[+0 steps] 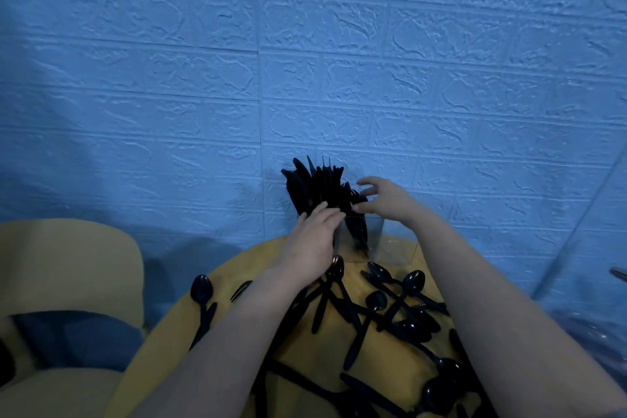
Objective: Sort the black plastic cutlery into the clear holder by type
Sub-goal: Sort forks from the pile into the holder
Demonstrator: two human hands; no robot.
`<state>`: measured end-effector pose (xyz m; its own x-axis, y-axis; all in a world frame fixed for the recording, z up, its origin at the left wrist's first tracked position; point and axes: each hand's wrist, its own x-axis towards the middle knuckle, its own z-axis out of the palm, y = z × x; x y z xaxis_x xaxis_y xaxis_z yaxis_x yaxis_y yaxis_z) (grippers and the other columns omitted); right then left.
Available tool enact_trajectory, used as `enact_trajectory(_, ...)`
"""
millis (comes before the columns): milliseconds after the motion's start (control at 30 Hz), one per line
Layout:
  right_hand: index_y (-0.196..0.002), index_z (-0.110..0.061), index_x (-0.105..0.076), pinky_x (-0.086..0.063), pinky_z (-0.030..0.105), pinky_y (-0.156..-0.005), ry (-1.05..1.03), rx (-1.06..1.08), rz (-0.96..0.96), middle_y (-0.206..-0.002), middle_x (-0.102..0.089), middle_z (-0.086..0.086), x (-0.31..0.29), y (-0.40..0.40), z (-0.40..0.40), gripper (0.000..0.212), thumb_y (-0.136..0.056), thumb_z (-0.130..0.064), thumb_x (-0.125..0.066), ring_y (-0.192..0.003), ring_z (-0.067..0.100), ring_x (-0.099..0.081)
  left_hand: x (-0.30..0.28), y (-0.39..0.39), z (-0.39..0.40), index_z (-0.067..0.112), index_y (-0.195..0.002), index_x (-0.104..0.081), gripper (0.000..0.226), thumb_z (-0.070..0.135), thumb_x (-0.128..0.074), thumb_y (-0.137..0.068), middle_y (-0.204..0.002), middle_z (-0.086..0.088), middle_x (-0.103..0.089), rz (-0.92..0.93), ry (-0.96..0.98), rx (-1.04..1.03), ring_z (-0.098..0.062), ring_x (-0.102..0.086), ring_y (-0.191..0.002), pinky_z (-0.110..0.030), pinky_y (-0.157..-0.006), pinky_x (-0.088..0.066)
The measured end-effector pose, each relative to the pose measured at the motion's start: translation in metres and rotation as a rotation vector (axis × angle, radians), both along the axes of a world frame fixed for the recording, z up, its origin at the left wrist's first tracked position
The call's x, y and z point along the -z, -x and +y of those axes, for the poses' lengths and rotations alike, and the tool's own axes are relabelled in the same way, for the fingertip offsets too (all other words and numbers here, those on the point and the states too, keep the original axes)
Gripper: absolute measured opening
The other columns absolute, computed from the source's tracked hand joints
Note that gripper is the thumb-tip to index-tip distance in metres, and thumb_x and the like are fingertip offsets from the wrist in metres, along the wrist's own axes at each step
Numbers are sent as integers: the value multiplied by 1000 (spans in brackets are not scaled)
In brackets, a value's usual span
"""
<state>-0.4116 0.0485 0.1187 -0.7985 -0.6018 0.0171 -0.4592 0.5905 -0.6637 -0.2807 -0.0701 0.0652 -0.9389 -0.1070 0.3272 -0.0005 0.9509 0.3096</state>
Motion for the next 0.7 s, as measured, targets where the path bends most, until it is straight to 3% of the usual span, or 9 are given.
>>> enact_trajectory(67, -143, -22, -37, -39, 32, -97, -19, -22, 37, -142, -45, 7, -4, -13, 10, 72, -81, -20, -74, -124, 24, -47, -4, -16, -8, 13, -144, -35, 50, -2, -36, -96, -151, 1, -32, 53, -144, 4, -14, -15, -144, -24, -116, -9)
enact_trajectory(133, -144, -23, -36, -39, 29, -93, -15, -31, 136, -142, -43, 4, -6, -32, 17, 73, -81, -18, -74, -118, 23, -51, -5, -37, -17, 12, -138, -45, 44, -1, -39, -97, -143, -1, -42, 110, -331, -47, -16, -31, -138, -9, -104, -16)
enact_trajectory(233, -133, -22, -50, -39, 21, -76, 77, -70, 249, -122, -55, -3, -2, -66, 17, 52, -85, -14, -68, -86, 15, -57, 2, -69, -34, 15, -128, -55, 38, -1, -42, -96, -129, 1, -56, 177, -589, -193, -12, -47, -125, -8, -94, -29)
enact_trajectory(300, -120, -22, -59, -41, 17, -69, 43, -160, 243, -104, -62, -6, 6, -86, 11, 34, -88, -15, -66, -81, 10, -55, 11, -89, -41, 16, -122, -57, 35, -1, -42, -96, -116, 3, -62, 198, -744, -244, -12, -54, -114, -4, -80, -37)
enact_trajectory(367, -113, -21, -65, -43, 13, -72, -68, -259, 235, -103, -65, -6, 18, -103, -2, 24, -89, -18, -65, -84, 6, -56, 20, -106, -41, 20, -116, -57, 31, 1, -43, -96, -111, 3, -63, 203, -852, -277, -8, -58, -98, -3, -69, -39)
enact_trajectory(433, -111, -19, -68, -48, 20, -82, -159, -326, 240, -109, -66, -3, 30, -114, -19, 21, -90, -19, -63, -93, 9, -59, 27, -119, -40, 25, -105, -58, 27, 2, -46, -96, -106, 5, -66, 245, -956, -309, -6, -58, -92, -6, -73, -42)
enact_trajectory(533, -111, -16, -69, -49, 27, -89, -197, -379, 233, -112, -65, 2, 47, -127, -44, 21, -92, -19, -61, -102, 15, -60, 32, -133, -42, 24, -98, -61, 24, 3, -52, -94, -101, 2, -67, 348, -1183, -362, -12, -60, -98, -27, -90, -46)
enact_trajectory(633, -114, -14, -68, -46, 23, -84, -166, -360, 245, -114, -65, 6, 57, -133, -65, 23, -94, -20, -59, -103, 18, -60, 31, -146, -41, 15, -100, -59, 21, -1, -46, -95, -98, -1, -65, 496, -1383, -396, -10, -60, -90, -25, -83, -45)
enact_trajectory(700, -117, -13, -66, -45, 25, -85, -179, -367, 251, -116, -64, 7, 60, -133, -79, 26, -95, -21, -57, -105, 20, -59, 32, -152, -38, 13, -103, -57, 20, 1, -41, -98, -98, -1, -64, 552, -1471, -411, -10, -60, -90, -23, -87, -44)
